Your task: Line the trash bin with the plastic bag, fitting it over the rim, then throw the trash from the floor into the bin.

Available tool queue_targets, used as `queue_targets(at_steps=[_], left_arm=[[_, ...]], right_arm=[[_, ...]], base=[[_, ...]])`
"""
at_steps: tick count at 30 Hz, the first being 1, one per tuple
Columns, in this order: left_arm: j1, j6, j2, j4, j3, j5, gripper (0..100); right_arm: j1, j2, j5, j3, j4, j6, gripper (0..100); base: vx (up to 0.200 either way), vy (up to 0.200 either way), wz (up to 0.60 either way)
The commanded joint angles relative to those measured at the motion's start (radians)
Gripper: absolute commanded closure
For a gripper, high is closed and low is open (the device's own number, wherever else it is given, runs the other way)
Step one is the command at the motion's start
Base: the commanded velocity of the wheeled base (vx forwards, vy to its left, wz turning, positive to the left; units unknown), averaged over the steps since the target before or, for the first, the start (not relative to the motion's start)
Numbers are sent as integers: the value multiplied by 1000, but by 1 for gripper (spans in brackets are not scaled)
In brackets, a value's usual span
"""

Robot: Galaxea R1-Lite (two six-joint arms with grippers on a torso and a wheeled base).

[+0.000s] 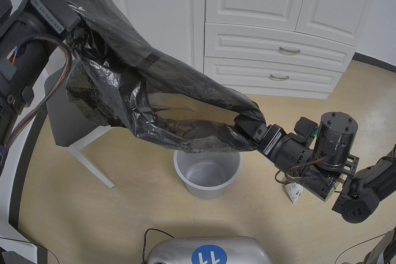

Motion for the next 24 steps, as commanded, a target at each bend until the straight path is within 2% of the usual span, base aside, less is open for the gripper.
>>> queue_targets(at_steps=[1,18,24], left_arm=[[-1,1,-1,0,0,0,100],[-32,2,21,-5,2,7,100],[-60,2,31,-9,5,8,100]], right_arm=[[-1,-7,-3,-2,-1,-1,0],[13,19,-3,0,-10,-1,0],[25,91,-30,18,-158,-7,0]], base=[[0,0,0],[0,0,0],[0,0,0]])
